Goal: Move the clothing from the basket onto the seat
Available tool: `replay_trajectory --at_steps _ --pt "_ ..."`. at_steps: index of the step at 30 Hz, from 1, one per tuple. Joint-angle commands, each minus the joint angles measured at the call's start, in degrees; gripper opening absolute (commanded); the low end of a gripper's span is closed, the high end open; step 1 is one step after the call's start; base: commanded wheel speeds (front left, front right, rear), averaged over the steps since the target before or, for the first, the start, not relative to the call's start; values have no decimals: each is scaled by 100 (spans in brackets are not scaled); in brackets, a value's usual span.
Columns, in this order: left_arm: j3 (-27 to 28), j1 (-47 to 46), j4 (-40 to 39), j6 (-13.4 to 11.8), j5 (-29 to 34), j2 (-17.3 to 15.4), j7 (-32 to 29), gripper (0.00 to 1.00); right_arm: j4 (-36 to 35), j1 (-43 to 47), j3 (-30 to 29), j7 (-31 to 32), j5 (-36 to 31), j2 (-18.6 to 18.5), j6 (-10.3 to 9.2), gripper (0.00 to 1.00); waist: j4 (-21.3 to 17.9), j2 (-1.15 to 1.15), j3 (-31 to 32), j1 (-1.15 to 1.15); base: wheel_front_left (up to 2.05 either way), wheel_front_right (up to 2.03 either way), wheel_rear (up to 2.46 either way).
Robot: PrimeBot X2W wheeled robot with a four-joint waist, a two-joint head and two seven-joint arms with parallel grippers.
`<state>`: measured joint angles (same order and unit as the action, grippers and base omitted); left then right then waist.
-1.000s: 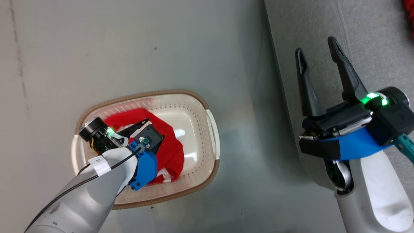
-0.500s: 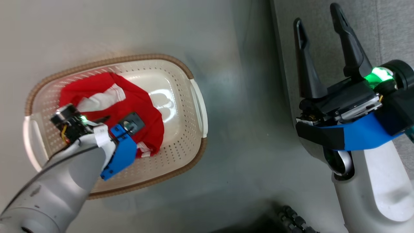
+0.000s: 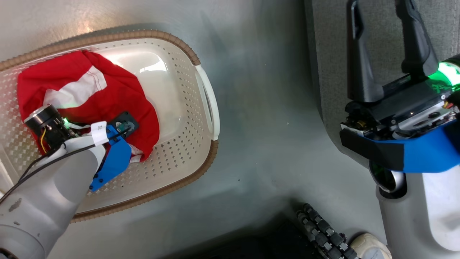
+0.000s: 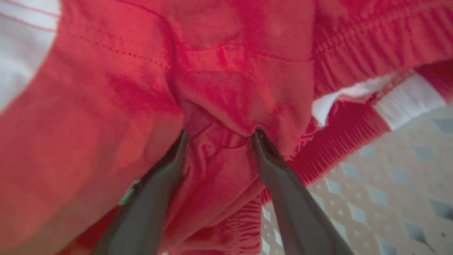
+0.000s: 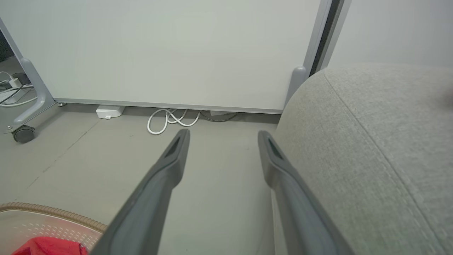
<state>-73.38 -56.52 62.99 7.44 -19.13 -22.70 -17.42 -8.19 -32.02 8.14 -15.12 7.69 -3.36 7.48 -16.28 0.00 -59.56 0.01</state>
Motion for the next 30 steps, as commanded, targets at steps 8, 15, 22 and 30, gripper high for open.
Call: replay_trajectory --at_steps 8,15,22,30 --pt "-15 -214 103 -12 84 15 196 47 -225 -1 -110 -5 -71 41 3 100 -25 0 -195 -1 0 0 0" --pt "-14 -287 187 -9 77 289 287 0 -193 -76 -137 -5 -88 48 2 100 40 0 -76 -1 0 0 0" --pt "-13 -88 199 -8 -112 555 676 0 -96 -11 -222 -5 -89 50 2 100 178 0 325 -1 0 0 0" --pt "-13 195 154 -8 -662 929 1423 0 115 204 -307 -5 -106 22 2 100 483 0 1110 -1 0 0 0"
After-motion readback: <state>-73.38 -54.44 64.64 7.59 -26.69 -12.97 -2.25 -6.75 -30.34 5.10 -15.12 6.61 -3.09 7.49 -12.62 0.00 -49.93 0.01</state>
